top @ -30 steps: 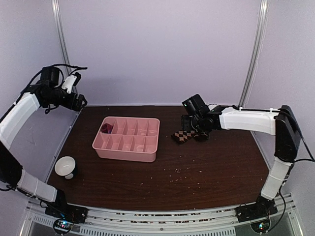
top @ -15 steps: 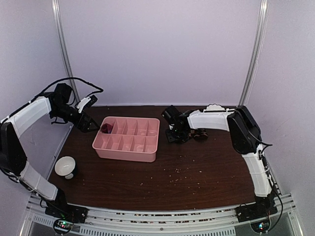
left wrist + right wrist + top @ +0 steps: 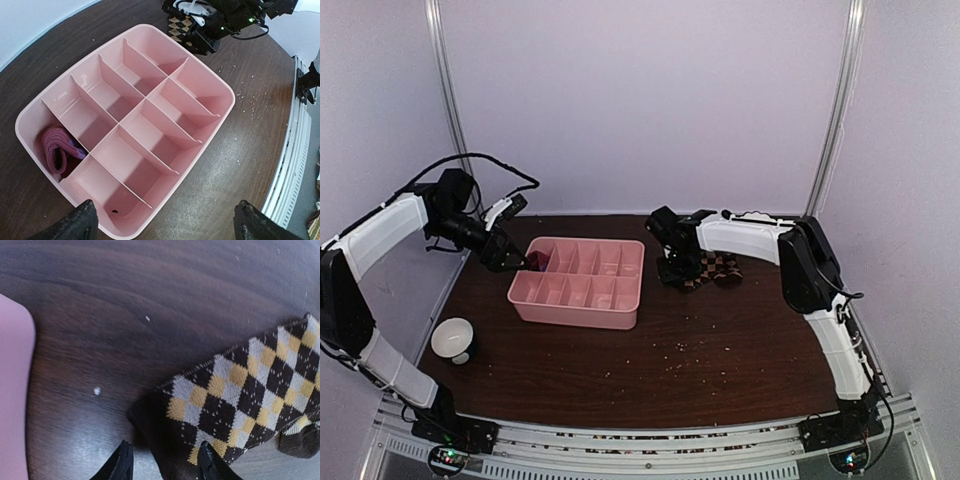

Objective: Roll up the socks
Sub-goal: Pick up the sock from the center of the board.

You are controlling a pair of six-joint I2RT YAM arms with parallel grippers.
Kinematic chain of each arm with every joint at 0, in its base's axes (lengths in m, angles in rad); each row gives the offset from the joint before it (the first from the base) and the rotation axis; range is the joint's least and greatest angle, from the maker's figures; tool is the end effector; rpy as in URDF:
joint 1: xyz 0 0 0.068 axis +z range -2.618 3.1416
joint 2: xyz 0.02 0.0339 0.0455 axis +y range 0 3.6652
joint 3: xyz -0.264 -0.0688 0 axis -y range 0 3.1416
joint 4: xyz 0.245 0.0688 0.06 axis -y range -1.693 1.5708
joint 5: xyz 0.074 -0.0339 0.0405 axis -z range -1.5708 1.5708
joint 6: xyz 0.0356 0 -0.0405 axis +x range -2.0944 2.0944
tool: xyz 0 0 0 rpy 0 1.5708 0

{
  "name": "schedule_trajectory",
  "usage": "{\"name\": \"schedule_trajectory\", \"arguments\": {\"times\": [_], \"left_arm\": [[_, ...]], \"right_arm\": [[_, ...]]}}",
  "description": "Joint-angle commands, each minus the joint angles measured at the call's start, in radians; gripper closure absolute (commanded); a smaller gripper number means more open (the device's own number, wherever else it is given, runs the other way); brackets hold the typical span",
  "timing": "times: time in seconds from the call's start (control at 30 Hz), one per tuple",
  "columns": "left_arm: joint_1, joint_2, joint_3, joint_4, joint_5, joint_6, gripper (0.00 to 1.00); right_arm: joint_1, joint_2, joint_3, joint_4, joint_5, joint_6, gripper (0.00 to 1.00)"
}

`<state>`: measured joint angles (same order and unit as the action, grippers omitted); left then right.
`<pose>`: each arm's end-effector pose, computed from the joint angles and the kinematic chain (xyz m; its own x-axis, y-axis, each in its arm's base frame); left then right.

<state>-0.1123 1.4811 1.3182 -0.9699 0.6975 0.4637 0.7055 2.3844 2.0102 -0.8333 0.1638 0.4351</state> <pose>0.2864 -0.0553 0.3042 -0.6454 0.4178 -0.6395 0.7214 0.6085 -0.3306 0.3849 0.3202 0.1591 -0.8964 -0.2172 -0.3865 -0.2402 0.9707 0.0116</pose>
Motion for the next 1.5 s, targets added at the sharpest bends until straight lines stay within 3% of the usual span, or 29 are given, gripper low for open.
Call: {"name": "schedule_trajectory", "arguments": {"times": [0.0,0.13,0.17,0.3,0.47,0.73,1.03,1.17,1.27,1.47], "left_arm": [[-0.004,-0.023,0.042,-0.038,0.037,0.021,0.03],[-0.004,-0.052,0.04,-0.053,0.041,0.023,0.03],[-0.003,-0.064,0.039,-0.06,0.042,0.025,0.03],[-0.004,-0.108,0.022,-0.068,0.035,0.026,0.03],[-0.004,-0.149,-0.01,-0.086,0.041,0.04,0.03],[-0.034,-0.152,-0.032,-0.132,0.068,0.072,0.04],[-0.215,-0.154,-0.061,-0.167,0.04,0.103,0.06],[-0.244,-0.121,-0.057,-0.187,0.04,0.105,0.07],[-0.248,-0.104,-0.046,-0.188,0.037,0.1,0.08],[-0.256,-0.083,-0.028,-0.188,0.015,0.081,0.09]], "right_arm": [[-0.02,0.025,0.028,-0.093,-0.026,0.088,0.56],[-0.025,0.041,0.049,-0.121,-0.068,0.114,0.59],[-0.028,0.045,0.05,-0.125,-0.078,0.117,0.64],[-0.042,0.042,0.05,-0.128,-0.122,0.135,1.0],[-0.044,-0.047,-0.088,-0.039,-0.172,0.14,1.0],[-0.044,-0.351,-0.27,0.043,-0.172,0.083,1.0],[-0.016,-0.701,-0.504,0.079,-0.277,0.05,1.0],[-0.015,-0.843,-0.601,0.107,-0.326,0.039,1.0],[-0.024,-0.885,-0.58,0.071,-0.309,0.024,1.0],[-0.065,-0.821,-0.359,-0.052,-0.276,-0.011,1.0]]}}
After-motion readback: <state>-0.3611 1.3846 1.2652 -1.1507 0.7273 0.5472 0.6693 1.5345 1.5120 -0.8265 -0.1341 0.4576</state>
